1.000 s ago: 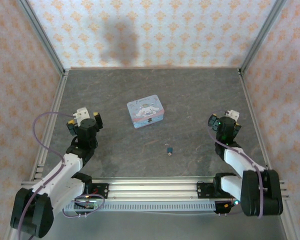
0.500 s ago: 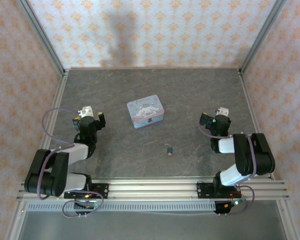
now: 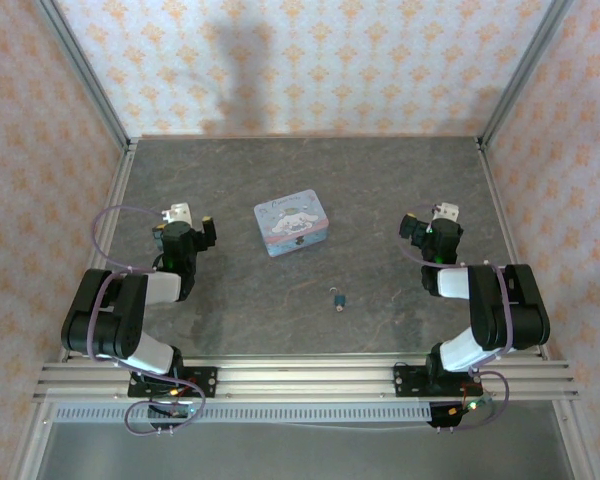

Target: Unlock the padlock with the key

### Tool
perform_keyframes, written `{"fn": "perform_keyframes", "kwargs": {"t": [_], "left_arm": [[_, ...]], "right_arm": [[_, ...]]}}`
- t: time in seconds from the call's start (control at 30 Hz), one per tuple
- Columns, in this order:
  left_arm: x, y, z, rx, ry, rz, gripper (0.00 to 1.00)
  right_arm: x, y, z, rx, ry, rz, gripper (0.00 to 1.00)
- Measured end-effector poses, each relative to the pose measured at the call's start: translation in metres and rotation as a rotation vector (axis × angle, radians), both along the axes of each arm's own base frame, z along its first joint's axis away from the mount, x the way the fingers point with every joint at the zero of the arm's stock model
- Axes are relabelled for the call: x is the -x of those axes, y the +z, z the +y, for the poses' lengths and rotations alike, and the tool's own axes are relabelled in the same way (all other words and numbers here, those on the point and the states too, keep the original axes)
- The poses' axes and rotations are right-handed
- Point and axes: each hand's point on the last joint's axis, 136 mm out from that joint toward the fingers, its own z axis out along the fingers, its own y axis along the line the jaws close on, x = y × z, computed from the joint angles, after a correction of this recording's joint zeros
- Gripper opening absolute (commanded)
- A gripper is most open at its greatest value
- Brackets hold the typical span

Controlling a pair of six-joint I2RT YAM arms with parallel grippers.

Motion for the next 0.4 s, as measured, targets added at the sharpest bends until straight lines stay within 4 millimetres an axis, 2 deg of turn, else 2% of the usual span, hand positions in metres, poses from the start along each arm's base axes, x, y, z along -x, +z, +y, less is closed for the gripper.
{"fn": "perform_keyframes", "kwargs": {"t": [0.4], "left_arm": [[0.0012, -0.0035, -0.0035, -0.008, -0.012, 0.018, 1.0]], "right_arm": [[0.0001, -0.0002, -0.0001, 0.003, 0.001, 0.001, 0.99]]}}
